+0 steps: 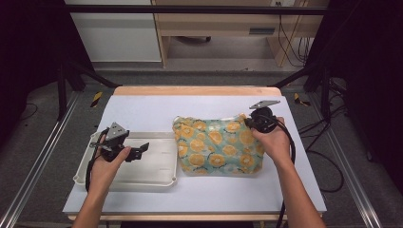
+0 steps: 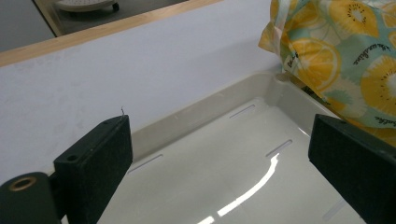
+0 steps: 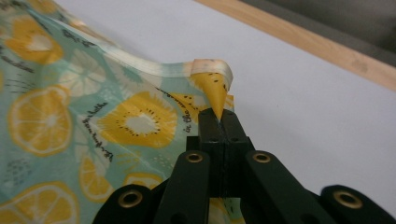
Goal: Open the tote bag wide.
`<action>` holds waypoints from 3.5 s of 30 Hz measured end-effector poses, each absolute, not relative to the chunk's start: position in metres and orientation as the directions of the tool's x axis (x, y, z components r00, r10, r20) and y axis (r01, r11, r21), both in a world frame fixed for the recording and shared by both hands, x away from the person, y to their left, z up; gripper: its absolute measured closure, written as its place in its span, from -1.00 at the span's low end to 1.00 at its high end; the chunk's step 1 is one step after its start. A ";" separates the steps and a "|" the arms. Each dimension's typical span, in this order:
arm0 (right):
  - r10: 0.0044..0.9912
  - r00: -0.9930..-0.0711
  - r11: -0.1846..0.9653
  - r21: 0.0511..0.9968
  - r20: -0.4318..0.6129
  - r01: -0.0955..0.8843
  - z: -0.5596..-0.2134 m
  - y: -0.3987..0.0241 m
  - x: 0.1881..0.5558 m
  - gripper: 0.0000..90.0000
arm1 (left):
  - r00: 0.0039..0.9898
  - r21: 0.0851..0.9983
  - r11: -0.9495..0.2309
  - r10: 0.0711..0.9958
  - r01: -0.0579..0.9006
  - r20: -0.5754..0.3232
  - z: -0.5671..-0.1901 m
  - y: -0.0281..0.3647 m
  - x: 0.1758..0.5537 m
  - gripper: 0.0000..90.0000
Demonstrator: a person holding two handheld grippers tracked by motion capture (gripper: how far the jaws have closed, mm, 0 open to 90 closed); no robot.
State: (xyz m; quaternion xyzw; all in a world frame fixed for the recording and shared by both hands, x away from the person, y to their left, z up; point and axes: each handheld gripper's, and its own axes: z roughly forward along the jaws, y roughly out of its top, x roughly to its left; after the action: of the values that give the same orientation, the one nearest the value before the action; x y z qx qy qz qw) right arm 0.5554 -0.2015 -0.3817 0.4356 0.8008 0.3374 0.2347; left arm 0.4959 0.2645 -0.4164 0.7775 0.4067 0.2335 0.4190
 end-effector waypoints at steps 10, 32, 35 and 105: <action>0.840 -0.534 0.341 0.860 -0.097 0.379 -0.359 -0.203 0.482 1.00 | 0.577 0.840 -0.336 0.816 0.426 0.034 -0.414 0.258 0.494 -0.85; 0.781 -0.624 0.356 0.820 0.002 0.448 -0.447 -0.198 0.404 1.00 | 0.584 0.829 -0.353 0.811 0.434 0.039 -0.416 0.247 0.493 -0.80; 0.786 -0.618 0.369 0.802 0.000 0.470 -0.453 -0.199 0.403 1.00 | 0.585 0.826 -0.359 0.810 0.435 0.044 -0.417 0.246 0.493 -0.79; 0.839 -0.543 0.354 0.753 0.005 0.554 -0.468 -0.210 0.405 1.00 | 0.836 0.792 -0.544 0.543 0.278 0.080 -0.380 0.119 0.507 -0.03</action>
State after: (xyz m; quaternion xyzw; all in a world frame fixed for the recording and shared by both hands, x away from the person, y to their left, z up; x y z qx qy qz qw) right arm 0.4053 -0.2097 -0.4677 0.4360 0.7993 0.3644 0.1956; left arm 0.5070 0.1191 -0.3803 0.8639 0.2377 0.1602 0.4141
